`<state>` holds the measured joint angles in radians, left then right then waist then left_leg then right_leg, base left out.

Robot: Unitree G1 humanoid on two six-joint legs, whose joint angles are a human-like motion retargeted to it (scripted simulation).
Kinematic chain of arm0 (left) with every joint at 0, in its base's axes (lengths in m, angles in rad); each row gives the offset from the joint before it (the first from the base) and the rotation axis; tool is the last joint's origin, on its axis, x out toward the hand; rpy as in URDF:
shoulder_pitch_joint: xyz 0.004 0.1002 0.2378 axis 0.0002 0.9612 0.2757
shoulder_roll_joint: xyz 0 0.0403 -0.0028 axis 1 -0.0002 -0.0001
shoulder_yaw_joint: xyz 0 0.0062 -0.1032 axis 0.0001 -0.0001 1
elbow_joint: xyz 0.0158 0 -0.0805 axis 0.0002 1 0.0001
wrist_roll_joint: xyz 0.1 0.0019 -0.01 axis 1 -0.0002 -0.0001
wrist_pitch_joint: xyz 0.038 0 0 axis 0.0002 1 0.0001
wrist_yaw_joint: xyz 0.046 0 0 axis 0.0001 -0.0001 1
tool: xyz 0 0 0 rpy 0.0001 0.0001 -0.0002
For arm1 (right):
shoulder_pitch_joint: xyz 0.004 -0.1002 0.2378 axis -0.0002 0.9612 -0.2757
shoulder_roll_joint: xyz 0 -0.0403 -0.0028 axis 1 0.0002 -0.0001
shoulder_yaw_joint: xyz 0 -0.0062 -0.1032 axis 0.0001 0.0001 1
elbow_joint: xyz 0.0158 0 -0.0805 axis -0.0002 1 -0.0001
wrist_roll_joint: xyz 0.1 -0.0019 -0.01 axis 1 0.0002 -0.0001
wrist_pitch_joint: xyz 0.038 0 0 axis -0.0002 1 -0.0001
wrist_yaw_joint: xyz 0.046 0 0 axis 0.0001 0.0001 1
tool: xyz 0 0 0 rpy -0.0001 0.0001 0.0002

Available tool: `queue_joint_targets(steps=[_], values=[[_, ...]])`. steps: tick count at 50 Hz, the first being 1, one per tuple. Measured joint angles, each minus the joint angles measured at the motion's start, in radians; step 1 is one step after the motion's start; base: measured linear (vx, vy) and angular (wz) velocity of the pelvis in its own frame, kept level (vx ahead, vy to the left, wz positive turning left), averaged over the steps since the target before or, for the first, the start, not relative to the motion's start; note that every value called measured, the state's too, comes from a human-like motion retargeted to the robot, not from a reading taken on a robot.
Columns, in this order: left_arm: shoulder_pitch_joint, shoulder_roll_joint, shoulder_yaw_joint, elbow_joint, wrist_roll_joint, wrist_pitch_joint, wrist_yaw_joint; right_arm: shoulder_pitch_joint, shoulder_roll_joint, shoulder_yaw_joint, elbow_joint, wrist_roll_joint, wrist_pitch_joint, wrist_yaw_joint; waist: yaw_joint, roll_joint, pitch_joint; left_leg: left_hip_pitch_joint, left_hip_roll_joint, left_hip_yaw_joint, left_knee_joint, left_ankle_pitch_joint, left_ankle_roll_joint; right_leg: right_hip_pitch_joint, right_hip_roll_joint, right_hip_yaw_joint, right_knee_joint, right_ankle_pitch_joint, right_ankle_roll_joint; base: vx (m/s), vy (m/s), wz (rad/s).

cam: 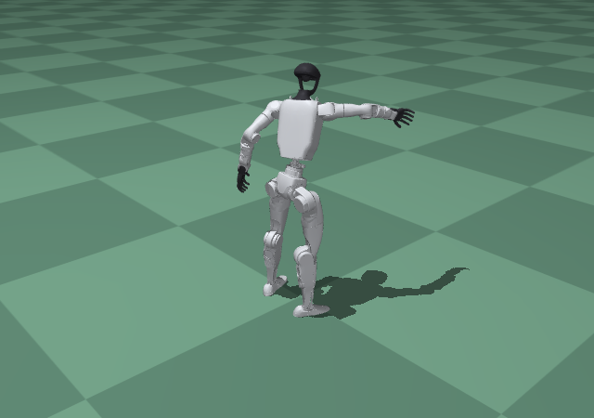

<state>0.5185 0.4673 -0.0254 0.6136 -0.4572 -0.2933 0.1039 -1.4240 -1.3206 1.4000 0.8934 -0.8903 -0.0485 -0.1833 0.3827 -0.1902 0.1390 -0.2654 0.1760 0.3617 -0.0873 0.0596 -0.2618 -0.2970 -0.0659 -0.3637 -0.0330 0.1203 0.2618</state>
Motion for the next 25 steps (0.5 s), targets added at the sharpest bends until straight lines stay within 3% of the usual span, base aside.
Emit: queue_joint_targets(steps=[2, 7, 15, 23, 25], values=[[-0.020, 0.036, 0.011, 0.016, -0.006, 0.009, -0.005, -0.062, 0.046, 0.000, 0.053, 0.012, 0.028, -0.008, -0.001, 0.009, 0.065, 0.081, -0.004, -0.020, 0.000, -0.010, 0.000, 0.080, -0.007, -0.018, 0.028, -0.031, 0.000, 0.03, -0.03, 0.31], [-0.014, 0.044, 0.027, 0.015, -0.024, 0.018, -0.012, -0.244, 0.169, 0.000, 0.028, 0.081, 0.058, -0.012, 0.014, 0.004, 0.065, 0.106, 0.007, -0.010, 0.000, -0.015, 0.000, 0.097, 0.000, -0.003, 0.031, -0.035, 0.000, 0.00, -0.01, -0.03], [-0.009, 0.021, 0.066, 0.015, -0.045, 0.033, 0.012, -0.402, 0.363, 0.000, -0.391, 0.178, 0.053, -0.116, -0.001, 0.014, 0.079, 0.139, 0.029, 0.020, 0.000, -0.020, 0.000, 0.113, 0.025, 0.027, 0.026, -0.034, 0.000, 0.01, -0.05, -0.21], [-0.016, -0.004, 0.084, -0.012, -0.047, 0.040, 0.022, -0.271, 0.338, 0.000, -0.812, 0.235, -0.040, -0.088, -0.017, 0.033, 0.099, 0.145, 0.032, 0.028, 0.000, -0.020, 0.000, 0.114, 0.028, 0.036, 0.024, -0.035, 0.000, 0.00, 0.00, 0.00], [0.012, -0.033, 0.068, -0.033, -0.039, 0.033, 0.022, -0.193, 0.284, 0.000, -0.858, 0.228, -0.067, -0.051, -0.005, 0.032, 0.038, 0.082, 0.038, 0.049, 0.000, -0.014, 0.000, 0.048, 0.035, 0.056, 0.003, -0.012, 0.000, 0.00, 0.02, -0.17]])
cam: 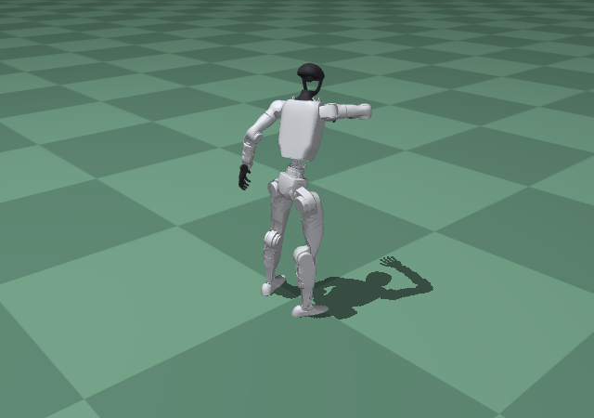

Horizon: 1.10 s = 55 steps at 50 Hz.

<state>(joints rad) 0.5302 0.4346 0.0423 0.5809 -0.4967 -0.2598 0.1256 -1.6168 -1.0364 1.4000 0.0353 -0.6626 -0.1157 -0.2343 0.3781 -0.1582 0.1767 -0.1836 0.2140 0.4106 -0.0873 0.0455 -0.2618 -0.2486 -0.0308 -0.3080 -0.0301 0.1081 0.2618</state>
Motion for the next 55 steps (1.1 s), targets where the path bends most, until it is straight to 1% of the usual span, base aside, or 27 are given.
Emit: queue_joint_targets(steps=[1, 2, 3, 4, 8, 10, 15, 17, 18, 21, 23, 26, 32, 36, 37, 38, 39, 43, 46, 47, 48, 49, 50, 52, 55], values=[[-0.012, 0.019, 0.007, 0.007, 0.004, 0.004, 0.005, 0.038, -0.025, 0.000, 0.000, -0.001, -0.003, 0.009, -0.011, 0.000, 0.035, 0.029, -0.007, -0.016, 0.000, -0.003, 0.000, 0.032, -0.008, -0.016, 0.014, -0.015, 0.000, 0.00, 0.00, 0.00], [-0.015, 0.027, 0.008, 0.010, 0.009, 0.005, 0.007, 0.077, -0.054, 0.000, 0.003, -0.009, -0.010, 0.022, -0.015, -0.001, 0.048, 0.037, -0.010, -0.022, 0.000, -0.003, 0.000, 0.042, -0.012, -0.023, 0.019, -0.020, 0.000, -0.02, 0.03, 0.21], [0.000, 0.013, -0.004, 0.002, 0.017, 0.000, 0.005, 0.115, -0.092, 0.000, 0.013, -0.031, -0.026, 0.042, -0.008, -0.002, 0.016, 0.002, -0.008, -0.011, 0.000, 0.001, 0.000, 0.007, -0.008, -0.013, 0.005, -0.006, 0.000, 0.00, 0.00, 0.00], [0.008, 0.012, -0.011, -0.001, 0.024, -0.004, 0.004, 0.150, -0.126, 0.000, 0.034, -0.051, -0.039, 0.058, -0.007, -0.004, 0.002, -0.016, -0.009, -0.010, 0.000, 0.003, 0.000, -0.010, -0.009, -0.012, 0.001, -0.001, 0.000, 0.00, 0.00, 0.00], [0.012, 0.030, -0.028, 0.007, 0.049, -0.017, -0.002, 0.256, -0.239, 0.000, 0.200, -0.130, -0.078, 0.088, -0.009, -0.008, 0.002, -0.039, -0.019, -0.022, 0.000, 0.010, 0.000, -0.025, -0.017, -0.028, 0.001, 0.002, 0.000, -0.03, 0.02, 0.14], [0.012, 0.032, -0.037, 0.014, 0.057, -0.022, -0.005, 0.284, -0.275, 0.000, 0.323, -0.160, -0.073, 0.086, -0.009, -0.006, 0.002, -0.047, -0.025, -0.027, 0.000, 0.012, 0.000, -0.028, -0.021, -0.036, 0.000, 0.004, 0.000, -0.04, 0.03, 0.19], [0.016, 0.020, -0.056, 0.032, 0.059, -0.028, -0.021, 0.258, -0.294, 0.000, 0.669, -0.203, -0.002, 0.095, -0.005, 0.004, -0.021, -0.068, -0.032, -0.042, 0.000, 0.016, 0.000, -0.040, -0.030, -0.052, 0.001, 0.004, 0.000, 0.00, 0.01, 0.14], [-0.009, 0.042, -0.054, 0.052, 0.053, -0.022, -0.028, 0.217, -0.262, 0.000, 0.795, -0.199, 0.031, 0.096, -0.011, 0.024, 0.042, 0.007, -0.038, -0.068, 0.000, 0.009, 0.000, 0.037, -0.040, -0.076, 0.028, -0.026, 0.000, 0.01, 0.00, 0.46], [-0.013, 0.042, -0.056, 0.056, 0.051, -0.023, -0.032, 0.187, -0.250, 0.000, 0.846, -0.199, 0.044, 0.095, -0.007, 0.028, 0.048, 0.014, -0.038, -0.070, 0.000, 0.008, 0.000, 0.047, -0.041, -0.078, 0.027, -0.027, 0.000, 0.02, 0.00, 0.24], [-0.011, 0.047, -0.061, 0.059, 0.049, -0.024, -0.038, 0.097, -0.210, 0.000, 0.916, -0.187, 0.074, 0.080, 0.005, 0.027, 0.035, 0.012, -0.038, -0.074, 0.000, 0.008, 0.000, 0.047, -0.041, -0.080, 0.027, -0.028, 0.000, 0.00, 0.00, 0.00], [-0.008, 0.051, -0.057, 0.059, 0.048, -0.022, -0.037, 0.035, -0.178, 0.000, 0.900, -0.174, 0.086, 0.056, 0.009, 0.024, 0.029, 0.013, -0.037, -0.076, 0.000, 0.007, 0.000, 0.048, -0.041, -0.081, 0.028, -0.029, 0.000, 0.00, 0.00, 0.00], [-0.003, 0.055, -0.038, 0.055, 0.049, -0.015, -0.032, -0.060, -0.127, 0.000, 0.774, -0.139, 0.094, 0.006, 0.007, 0.020, 0.032, 0.023, -0.035, -0.077, 0.000, 0.006, 0.000, 0.058, -0.040, -0.080, 0.030, -0.031, 0.000, 0.00, 0.00, 0.00], [0.010, 0.057, -0.001, 0.038, 0.038, -0.004, -0.019, -0.203, -0.014, 0.000, 0.366, -0.095, 0.085, -0.103, -0.001, 0.011, 0.026, 0.031, -0.030, -0.072, 0.000, 0.003, 0.000, 0.062, -0.036, -0.070, 0.029, -0.032, 0.000, 0.00, 0.00, 0.00], [0.006, 0.036, 0.010, 0.024, 0.024, 0.005, -0.013, -0.242, 0.047, 0.000, 0.075, -0.025, 0.059, -0.140, -0.007, 0.025, 0.030, 0.033, -0.027, -0.068, 0.000, 0.003, 0.000, 0.063, -0.032, -0.064, 0.026, -0.030, 0.000, 0.00, 0.00, 0.00], [0.009, 0.025, 0.007, 0.017, 0.022, 0.005, -0.011, -0.239, 0.055, 0.000, 0.009, -0.004, 0.048, -0.142, -0.004, 0.028, 0.017, 0.020, -0.025, -0.063, 0.000, 0.004, 0.000, 0.048, -0.030, -0.059, 0.021, -0.024, 0.000, 0.01, 0.00, -0.39], [0.022, 0.003, -0.002, 0.002, 0.022, 0.001, -0.011, -0.230, 0.057, 0.000, -0.052, 0.016, 0.030, -0.135, 0.006, 0.025, -0.022, -0.022, -0.021, -0.048, 0.000, 0.008, 0.000, 0.005, -0.024, -0.044, 0.007, -0.008, 0.000, 0.01, 0.01, -0.40], [0.028, -0.006, -0.004, -0.006, 0.021, 0.001, -0.010, -0.212, 0.054, 0.000, -0.106, 0.036, 0.018, -0.130, 0.008, 0.025, -0.038, -0.039, -0.019, -0.044, 0.000, 0.009, 0.000, -0.013, -0.022, -0.040, 0.002, -0.003, 0.000, 0.01, 0.01, -0.30], [0.030, -0.010, 0.000, -0.021, 0.017, 0.006, 0.002, -0.089, -0.019, 0.000, -0.244, 0.088, -0.015, -0.099, -0.001, 0.021, -0.041, -0.046, -0.021, -0.048, 0.000, 0.009, 0.000, -0.018, -0.025, -0.045, 0.003, -0.003, 0.000, 0.00, 0.00, 0.00], [0.036, -0.001, -0.003, -0.030, 0.022, 0.004, 0.011, 0.036, -0.120, 0.000, -0.238, 0.068, -0.040, -0.051, -0.007, 0.010, -0.041, -0.049, -0.026, -0.054, 0.000, 0.008, 0.000, -0.019, -0.030, -0.051, 0.006, -0.004, 0.000, 0.00, 0.01, 0.07], [0.032, 0.011, -0.003, -0.029, 0.024, 0.004, 0.013, 0.076, -0.153, 0.000, -0.213, 0.054, -0.047, -0.032, -0.012, 0.007, -0.028, -0.037, -0.029, -0.060, 0.000, 0.007, 0.000, -0.005, -0.034, -0.058, 0.011, -0.010, 0.000, -0.01, 0.04, 0.43], [0.017, 0.036, 0.003, -0.020, 0.027, 0.007, 0.015, 0.112, -0.179, 0.000, -0.172, 0.040, -0.049, -0.015, -0.022, 0.006, 0.013, 0.001, -0.035, -0.076, 0.000, 0.003, 0.000, 0.035, -0.041, -0.075, 0.027, -0.026, 0.000, -0.01, 0.04, 0.36], [0.022, 0.036, -0.006, -0.022, 0.032, 0.002, 0.012, 0.147, -0.212, 0.000, -0.126, 0.011, -0.061, 0.009, -0.020, 0.003, 0.003, -0.010, -0.037, -0.074, 0.000, 0.004, 0.000, 0.025, -0.042, -0.073, 0.023, -0.021, 0.000, -0.01, 0.06, 0.07], [0.035, 0.024, -0.021, -0.029, 0.038, -0.005, 0.008, 0.182, -0.248, 0.000, -0.076, -0.027, -0.078, 0.037, -0.012, -0.002, -0.032, -0.046, -0.036, -0.062, 0.000, 0.006, 0.000, -0.011, -0.040, -0.062, 0.009, -0.006, 0.000, -0.01, 0.06, 0.05], [0.010, 0.072, -0.018, -0.010, 0.046, -0.005, 0.004, 0.227, -0.275, 0.000, 0.066, -0.079, -0.080, 0.061, -0.024, -0.004, 0.028, 0.012, -0.046, -0.088, 0.000, 0.001, 0.000, 0.051, -0.053, -0.089, 0.036, -0.033, 0.000, -0.01, 0.04, 0.36], [-0.002, 0.080, -0.039, 0.003, 0.055, -0.014, -0.006, 0.263, -0.302, 0.000, 0.310, -0.159, -0.067, 0.070, -0.021, 0.004, 0.038, 0.023, -0.050, -0.092, 0.000, -0.001, 0.000, 0.063, -0.057, -0.095, 0.038, -0.034, 0.000, -0.01, 0.01, 0.08]])
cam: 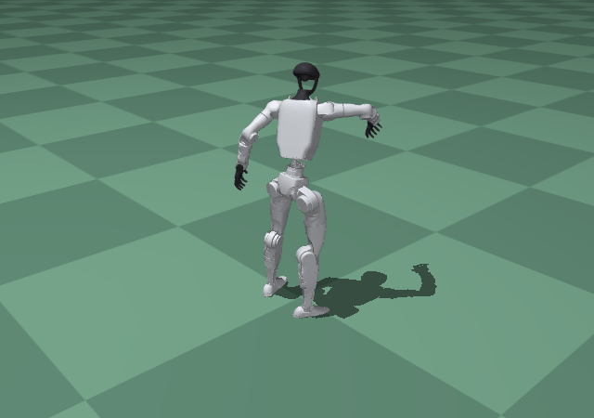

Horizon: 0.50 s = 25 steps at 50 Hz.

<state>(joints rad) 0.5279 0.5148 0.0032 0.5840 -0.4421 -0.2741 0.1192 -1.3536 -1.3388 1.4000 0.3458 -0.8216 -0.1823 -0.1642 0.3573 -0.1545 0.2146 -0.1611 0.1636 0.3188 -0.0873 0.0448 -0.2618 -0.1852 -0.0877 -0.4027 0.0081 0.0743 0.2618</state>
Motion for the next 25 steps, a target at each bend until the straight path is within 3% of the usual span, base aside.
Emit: queue_joint_targets(steps=[5, 10, 15, 21, 25], values=[[-0.017, -0.014, -0.031, 0.010, -0.004, -0.009, -0.019, -0.044, 0.037, 0.000, 0.396, -0.046, 0.078, 0.016, 0.004, 0.025, -0.009, 0.002, 0.001, -0.006, 0.000, 0.000, 0.000, 0.006, -0.002, -0.007, 0.000, 0.000, 0.000, 0.00, 0.00, 0.00], [-0.016, -0.004, -0.044, -0.005, -0.011, -0.011, -0.035, -0.171, 0.106, 0.000, 0.538, -0.039, 0.130, 0.007, 0.016, 0.030, -0.023, -0.003, 0.003, -0.005, 0.000, 0.001, 0.000, 0.000, -0.002, -0.005, 0.001, 0.002, 0.000, 0.00, 0.00, 0.00], [-0.007, 0.013, -0.021, -0.019, -0.011, 0.000, -0.031, -0.309, 0.191, 0.000, 0.346, -0.010, 0.150, -0.065, 0.019, 0.025, -0.016, 0.007, 0.005, 0.005, 0.000, 0.003, 0.000, 0.005, 0.002, 0.006, -0.002, 0.004, 0.000, 0.00, 0.00, 0.00], [-0.010, 0.010, 0.013, -0.028, -0.015, 0.016, -0.025, -0.434, 0.306, 0.000, -0.085, 0.062, 0.139, -0.168, 0.014, 0.035, -0.013, 0.007, 0.011, 0.017, 0.000, 0.009, 0.000, 0.003, 0.011, 0.019, -0.012, 0.010, 0.000, 0.00, 0.00, 0.00], [0.008, -0.029, 0.006, -0.077, -0.019, 0.014, -0.020, -0.444, 0.341, 0.000, -0.377, 0.151, 0.102, -0.221, 0.030, 0.046, -0.085, -0.070, 0.021, 0.038, 0.000, 0.019, 0.000, -0.077, 0.023, 0.041, -0.037, 0.035, 0.000, 0.00, -0.01, -0.25]])
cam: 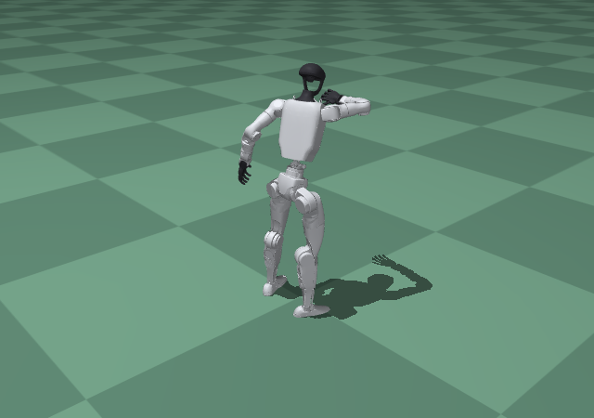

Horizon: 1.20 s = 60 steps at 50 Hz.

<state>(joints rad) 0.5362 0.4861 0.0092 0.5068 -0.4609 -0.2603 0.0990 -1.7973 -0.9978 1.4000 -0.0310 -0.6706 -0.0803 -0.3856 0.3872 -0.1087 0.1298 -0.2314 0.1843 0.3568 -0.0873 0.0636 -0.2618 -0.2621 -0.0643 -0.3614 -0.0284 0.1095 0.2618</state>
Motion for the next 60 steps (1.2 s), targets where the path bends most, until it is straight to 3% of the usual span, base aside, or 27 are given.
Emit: queue_joint_targets(steps=[3, 5, 8, 15, 20, 23, 25, 27, 37, 44, 46, 48, 50, 52, 54, 60], values=[[0.000, 0.011, 0.004, -0.040, -0.012, -0.004, 0.007, 0.046, -0.028, 0.000, -0.142, 0.045, -0.037, -0.036, -0.001, 0.007, 0.005, 0.002, 0.001, -0.007, 0.000, 0.001, 0.000, 0.005, -0.001, -0.006, 0.003, -0.006, 0.000, 0.00, 0.00, 0.10], [-0.027, 0.053, 0.017, -0.052, -0.023, 0.000, 0.012, 0.089, -0.067, 0.000, -0.178, 0.054, -0.048, -0.055, -0.025, 0.017, 0.075, 0.069, -0.005, -0.040, 0.000, -0.004, 0.000, 0.079, -0.011, -0.037, 0.031, -0.037, 0.000, -0.01, -0.02, 0.58], [-0.036, 0.103, 0.012, -0.093, -0.025, -0.008, 0.006, 0.167, -0.152, 0.000, -0.129, 0.021, -0.062, -0.035, -0.023, 0.009, 0.095, 0.082, -0.006, -0.049, 0.000, -0.006, 0.000, 0.095, -0.015, -0.046, 0.037, -0.045, 0.000, 0.00, 0.00, 0.14], [-0.075, 0.268, -0.049, -0.157, 0.045, -0.038, -0.041, 0.312, -0.277, 0.000, 0.350, -0.125, -0.074, 0.097, -0.003, -0.001, 0.102, 0.075, -0.008, -0.057, 0.000, 0.000, 0.000, 0.091, -0.016, -0.059, 0.045, -0.048, 0.000, -0.02, 0.00, 0.01], [-0.144, 0.332, -0.111, -0.160, 0.066, -0.050, -0.102, 0.258, -0.218, 0.000, 0.780, -0.132, -0.023, 0.175, 0.005, 0.041, 0.094, 0.068, -0.006, -0.051, 0.000, 0.007, 0.000, 0.085, -0.011, -0.059, 0.036, -0.039, 0.000, -0.06, 0.00, -0.05], [-0.182, 0.365, -0.123, -0.155, 0.070, -0.054, -0.115, 0.171, -0.159, 0.000, 0.878, -0.100, 0.008, 0.170, 0.005, 0.058, 0.084, 0.058, -0.008, -0.044, 0.000, 0.012, 0.000, 0.073, -0.009, -0.054, 0.030, -0.030, 0.000, -0.07, 0.01, -0.10], [-0.204, 0.392, -0.122, -0.152, 0.073, -0.055, -0.113, 0.118, -0.122, 0.000, 0.861, -0.091, 0.024, 0.146, 0.003, 0.061, 0.078, 0.051, -0.010, -0.040, 0.000, 0.015, 0.000, 0.066, -0.009, -0.050, 0.027, -0.025, 0.000, -0.06, 0.02, -0.22], [-0.206, 0.410, -0.116, -0.162, 0.076, -0.060, -0.107, 0.067, -0.086, 0.000, 0.780, -0.098, 0.030, 0.117, 0.023, 0.036, 0.003, -0.031, -0.006, -0.009, 0.000, 0.025, 0.000, -0.021, -0.001, -0.021, -0.004, 0.009, 0.000, -0.04, 0.03, -0.48], [-0.303, 0.581, -0.096, -0.248, 0.123, -0.054, -0.123, -0.024, 0.047, 0.000, 0.080, -0.041, -0.001, -0.029, -0.022, 0.041, 0.002, -0.032, -0.016, -0.019, 0.000, 0.027, 0.000, -0.016, -0.011, -0.025, -0.002, 0.007, 0.000, 0.00, 0.00, -0.02], [-0.389, 0.761, -0.089, -0.379, 0.270, -0.118, -0.090, 0.157, -0.057, 0.000, -0.118, -0.009, -0.085, 0.008, -0.019, 0.033, 0.001, -0.030, -0.017, -0.043, 0.000, 0.024, 0.000, -0.006, -0.016, -0.045, 0.011, -0.007, 0.000, 0.00, 0.00, 0.05], [-0.418, 0.801, -0.091, -0.403, 0.276, -0.128, -0.066, 0.237, -0.113, 0.000, -0.070, -0.034, -0.099, 0.039, -0.013, 0.025, 0.004, -0.030, -0.017, -0.049, 0.000, 0.023, 0.000, -0.004, -0.017, -0.050, 0.014, -0.010, 0.000, 0.00, 0.01, 0.11], [-0.460, 0.844, -0.095, -0.416, 0.270, -0.133, -0.042, 0.311, -0.159, 0.000, 0.024, -0.068, -0.104, 0.058, -0.029, 0.029, 0.068, 0.030, -0.023, -0.076, 0.000, 0.018, 0.000, 0.060, -0.026, -0.077, 0.042, -0.038, 0.000, -0.01, 0.00, 0.42], [-0.473, 0.838, -0.095, -0.437, 0.251, -0.145, -0.017, 0.393, -0.213, 0.000, 0.143, -0.137, -0.118, 0.076, 0.002, 0.014, 0.016, -0.027, -0.019, -0.054, 0.000, 0.022, 0.000, 0.001, -0.019, -0.058, 0.018, -0.013, 0.000, 0.00, 0.00, 0.00], [-0.502, 0.837, -0.100, -0.450, 0.230, -0.151, -0.008, 0.455, -0.236, 0.000, 0.302, -0.201, -0.115, 0.088, -0.011, 0.028, 0.077, 0.031, -0.024, -0.078, 0.000, 0.018, 0.000, 0.062, -0.027, -0.083, 0.044, -0.040, 0.000, 0.00, 0.00, 0.00], [-0.487, 0.792, -0.094, -0.476, 0.206, -0.158, -0.004, 0.506, -0.276, 0.000, 0.440, -0.232, -0.121, 0.127, 0.018, 0.019, 0.020, -0.030, -0.020, -0.054, 0.000, 0.022, 0.000, 0.000, -0.020, -0.061, 0.017, -0.013, 0.000, -0.01, 0.05, -0.33], [-0.415, 0.676, -0.085, -0.554, 0.133, -0.159, -0.059, 0.492, -0.294, 0.000, 0.832, -0.254, -0.064, 0.191, 0.030, 0.018, 0.024, -0.036, -0.024, -0.047, 0.000, 0.023, 0.000, -0.008, -0.022, -0.057, 0.012, -0.008, 0.000, 0.00, 0.00, 0.00]])
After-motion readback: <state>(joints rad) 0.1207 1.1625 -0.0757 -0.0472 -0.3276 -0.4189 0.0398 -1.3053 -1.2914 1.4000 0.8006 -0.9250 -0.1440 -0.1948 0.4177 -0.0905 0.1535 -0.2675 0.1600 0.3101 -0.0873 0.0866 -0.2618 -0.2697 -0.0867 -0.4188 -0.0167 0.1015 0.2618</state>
